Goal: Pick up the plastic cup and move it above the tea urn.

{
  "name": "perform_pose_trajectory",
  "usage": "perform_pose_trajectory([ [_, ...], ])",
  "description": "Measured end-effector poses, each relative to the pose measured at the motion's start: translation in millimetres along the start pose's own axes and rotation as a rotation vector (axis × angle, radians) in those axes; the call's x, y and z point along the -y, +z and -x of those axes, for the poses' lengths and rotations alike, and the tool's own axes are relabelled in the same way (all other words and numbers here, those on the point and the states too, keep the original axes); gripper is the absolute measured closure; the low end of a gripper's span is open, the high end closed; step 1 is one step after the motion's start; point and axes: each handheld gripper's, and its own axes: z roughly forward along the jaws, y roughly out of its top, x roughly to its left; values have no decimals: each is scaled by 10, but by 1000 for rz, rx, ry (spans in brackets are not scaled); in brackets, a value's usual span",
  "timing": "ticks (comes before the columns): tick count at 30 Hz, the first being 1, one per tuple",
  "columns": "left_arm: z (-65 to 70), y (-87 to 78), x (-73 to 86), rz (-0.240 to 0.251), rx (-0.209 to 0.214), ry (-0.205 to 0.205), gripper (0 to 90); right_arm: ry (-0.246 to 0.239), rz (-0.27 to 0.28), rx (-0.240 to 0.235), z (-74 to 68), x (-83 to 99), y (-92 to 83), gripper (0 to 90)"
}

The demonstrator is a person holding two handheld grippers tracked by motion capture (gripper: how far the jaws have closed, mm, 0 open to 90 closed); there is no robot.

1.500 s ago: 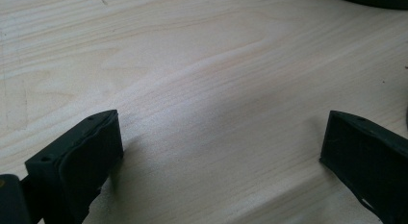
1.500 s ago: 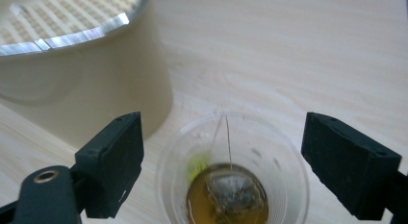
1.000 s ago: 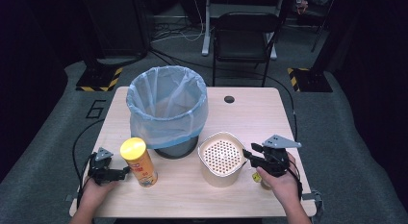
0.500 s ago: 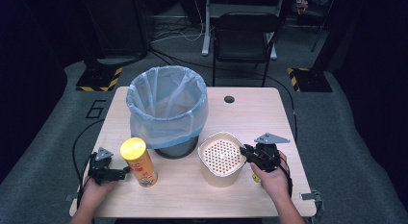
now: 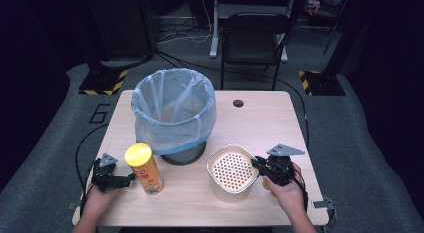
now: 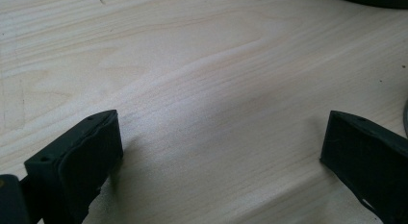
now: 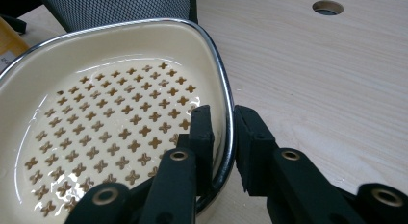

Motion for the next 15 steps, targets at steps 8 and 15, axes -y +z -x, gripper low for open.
perform_pose_trajectory([
  [8, 4, 2, 1, -1, 4, -7, 5, 0, 165, 71, 4, 22, -305, 452],
  [15, -1, 0, -1, 0, -1, 1, 5, -7, 162, 156, 181, 190, -470, 339],
])
